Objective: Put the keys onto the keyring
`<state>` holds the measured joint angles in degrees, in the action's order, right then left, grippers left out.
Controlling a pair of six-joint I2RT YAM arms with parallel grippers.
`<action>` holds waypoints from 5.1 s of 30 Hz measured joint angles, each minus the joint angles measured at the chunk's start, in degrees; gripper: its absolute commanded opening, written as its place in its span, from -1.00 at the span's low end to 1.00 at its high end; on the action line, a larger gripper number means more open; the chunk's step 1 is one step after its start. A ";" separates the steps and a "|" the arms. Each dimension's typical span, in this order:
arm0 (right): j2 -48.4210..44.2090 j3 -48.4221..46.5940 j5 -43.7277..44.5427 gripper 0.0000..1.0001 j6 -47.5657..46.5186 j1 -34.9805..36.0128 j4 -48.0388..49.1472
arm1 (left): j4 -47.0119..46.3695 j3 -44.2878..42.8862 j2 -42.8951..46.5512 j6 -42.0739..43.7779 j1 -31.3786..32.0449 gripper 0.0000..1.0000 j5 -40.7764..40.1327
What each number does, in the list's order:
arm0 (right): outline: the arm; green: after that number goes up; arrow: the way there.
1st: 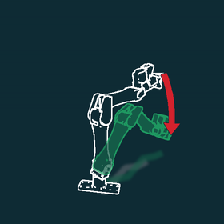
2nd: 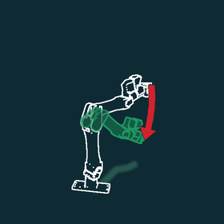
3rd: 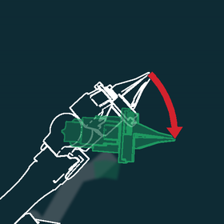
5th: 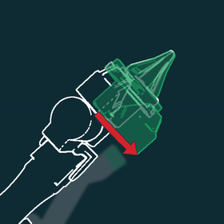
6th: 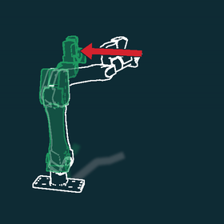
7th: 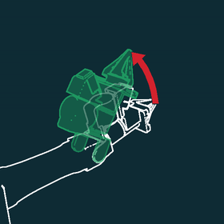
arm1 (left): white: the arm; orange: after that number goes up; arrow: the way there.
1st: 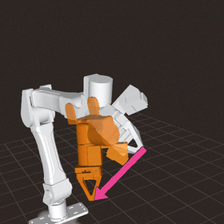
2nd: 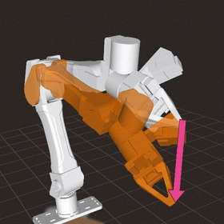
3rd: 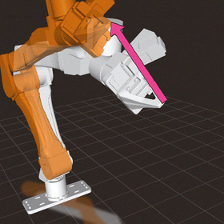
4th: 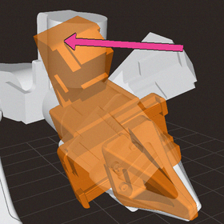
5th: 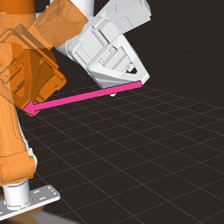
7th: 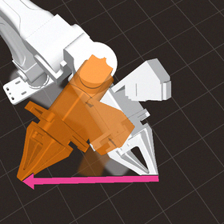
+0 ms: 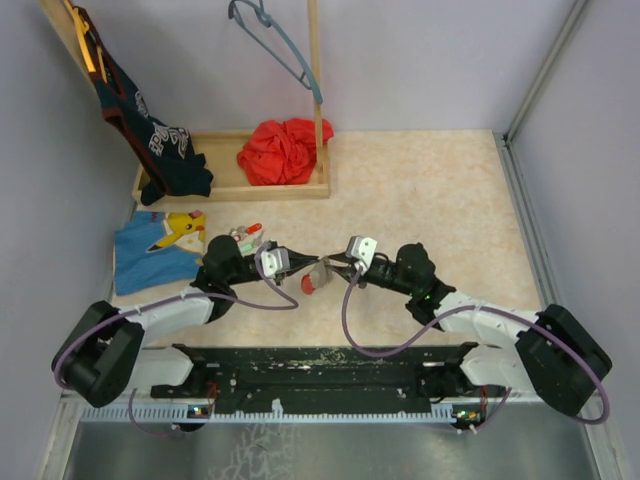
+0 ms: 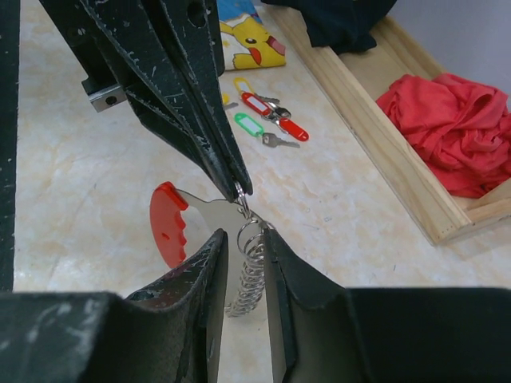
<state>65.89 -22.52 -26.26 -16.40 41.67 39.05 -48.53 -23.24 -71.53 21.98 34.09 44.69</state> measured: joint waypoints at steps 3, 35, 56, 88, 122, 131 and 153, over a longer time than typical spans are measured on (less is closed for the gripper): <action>1.16 0.04 -0.55 -0.54 0.11 -0.17 2.43 | -1.53 0.07 -0.55 -1.03 0.07 -1.00 0.46; 5.60 -0.74 -4.72 -1.00 1.22 -0.26 5.64 | -4.44 2.05 -1.27 -4.24 0.15 -0.70 0.96; 7.87 -31.78 6.91 -1.00 -3.43 1.62 -51.08 | -4.57 5.51 1.84 -5.55 0.26 0.23 -10.56; 14.34 -41.03 22.36 -1.00 -9.16 9.49 -65.46 | -20.04 3.43 -11.67 -20.46 0.28 -0.30 -4.61; 2.80 -24.09 13.09 -0.55 -2.80 1.62 -50.53 | -34.71 6.40 -17.59 -25.24 0.26 -1.00 -7.13; -0.72 -13.20 5.01 -0.57 -1.11 0.02 -33.03 | -38.84 7.37 -20.09 -27.43 0.26 -1.00 -6.64; 4.70 -11.98 -4.09 -1.00 -3.48 -0.66 -19.71 | -38.86 7.80 -20.13 -28.00 0.11 -0.97 -4.46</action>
<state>70.59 -34.50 -30.35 -19.88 41.01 19.33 -87.39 -15.44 -91.66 -6.02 34.20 40.23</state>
